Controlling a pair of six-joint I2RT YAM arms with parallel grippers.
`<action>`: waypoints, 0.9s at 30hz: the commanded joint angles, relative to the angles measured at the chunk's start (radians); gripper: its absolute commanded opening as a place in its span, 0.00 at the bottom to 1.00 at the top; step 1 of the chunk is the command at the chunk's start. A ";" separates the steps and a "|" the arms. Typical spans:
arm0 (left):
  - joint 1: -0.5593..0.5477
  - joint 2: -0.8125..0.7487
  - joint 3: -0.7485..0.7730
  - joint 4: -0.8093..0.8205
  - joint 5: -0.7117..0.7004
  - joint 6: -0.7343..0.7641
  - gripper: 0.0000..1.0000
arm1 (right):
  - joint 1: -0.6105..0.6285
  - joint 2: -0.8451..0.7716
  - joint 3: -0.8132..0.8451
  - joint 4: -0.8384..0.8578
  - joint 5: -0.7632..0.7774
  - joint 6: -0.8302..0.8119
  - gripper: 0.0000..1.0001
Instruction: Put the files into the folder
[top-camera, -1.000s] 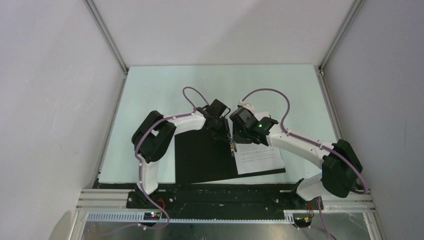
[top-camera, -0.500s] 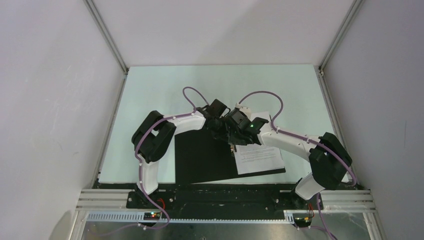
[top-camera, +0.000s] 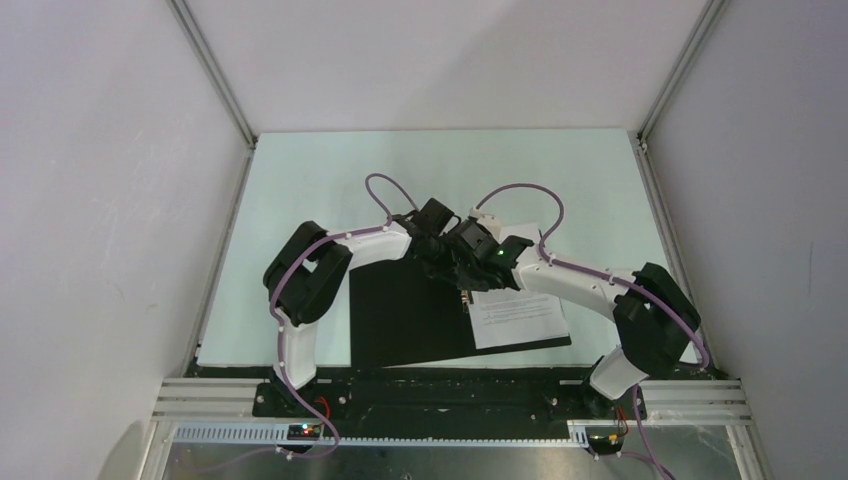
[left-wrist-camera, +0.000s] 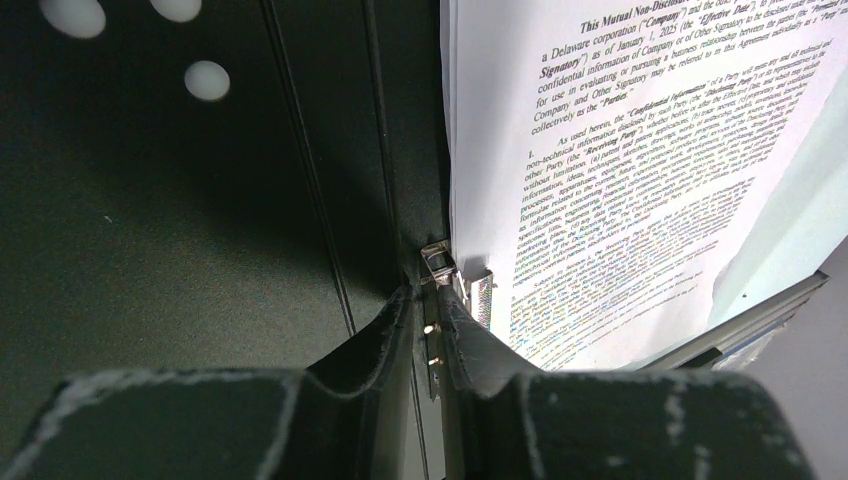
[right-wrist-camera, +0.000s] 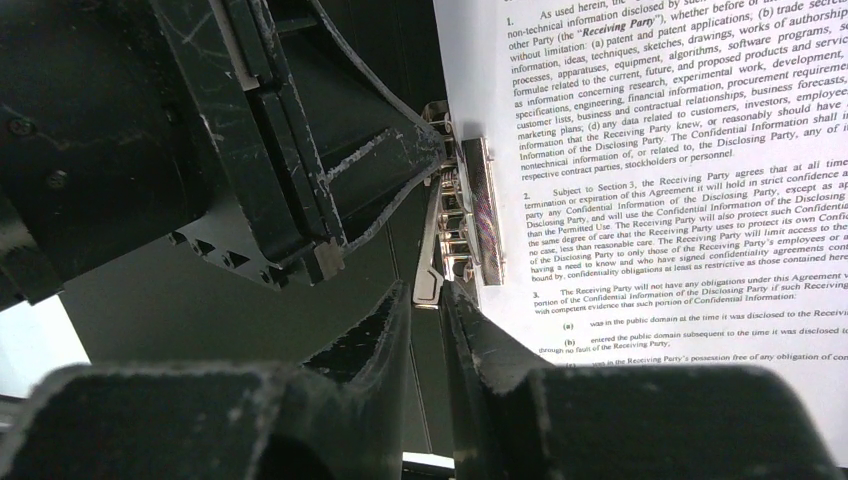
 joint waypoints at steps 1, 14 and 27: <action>-0.004 -0.007 -0.018 -0.029 -0.032 0.007 0.20 | 0.008 0.007 0.038 -0.013 0.031 0.018 0.21; -0.004 -0.006 -0.022 -0.030 -0.034 0.005 0.19 | 0.026 -0.004 0.039 -0.028 0.012 0.020 0.20; -0.005 -0.005 -0.026 -0.030 -0.035 0.009 0.19 | -0.002 -0.029 0.039 0.003 -0.010 0.014 0.36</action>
